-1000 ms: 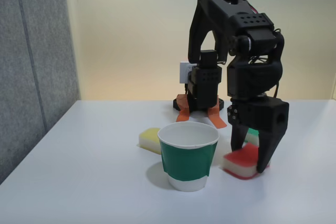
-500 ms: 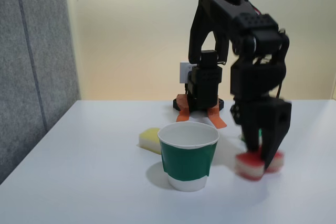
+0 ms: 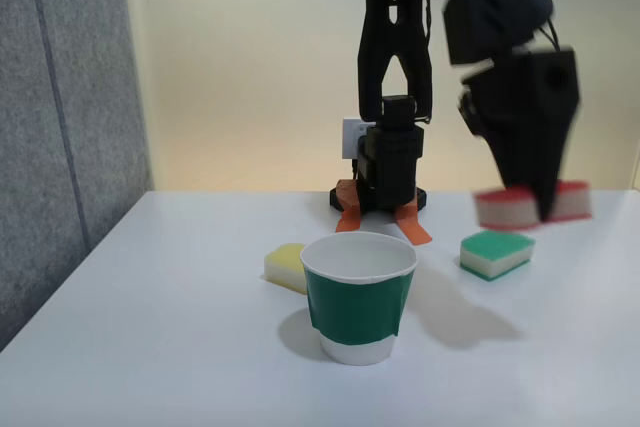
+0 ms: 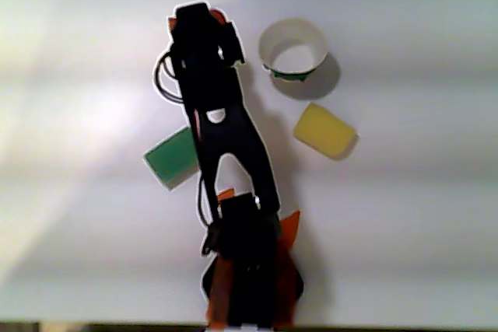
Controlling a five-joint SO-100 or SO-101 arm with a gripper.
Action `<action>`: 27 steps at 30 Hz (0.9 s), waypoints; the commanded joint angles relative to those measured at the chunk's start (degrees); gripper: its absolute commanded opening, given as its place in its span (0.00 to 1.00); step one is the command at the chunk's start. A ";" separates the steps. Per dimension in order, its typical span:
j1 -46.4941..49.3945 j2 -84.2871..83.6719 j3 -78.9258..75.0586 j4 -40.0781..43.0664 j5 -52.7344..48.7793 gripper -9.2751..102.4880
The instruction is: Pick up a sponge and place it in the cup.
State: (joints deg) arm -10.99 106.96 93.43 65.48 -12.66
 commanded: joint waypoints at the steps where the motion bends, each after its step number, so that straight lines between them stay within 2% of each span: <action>1: 2.72 6.33 -0.44 -0.35 -0.62 0.08; 6: 9.67 10.28 3.08 -1.93 -4.66 0.08; 15: 18.98 14.85 8.09 0.09 -10.28 0.08; 27: 25.05 7.03 5.27 1.85 -13.27 0.08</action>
State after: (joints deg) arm 12.74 114.87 101.43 66.71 -25.75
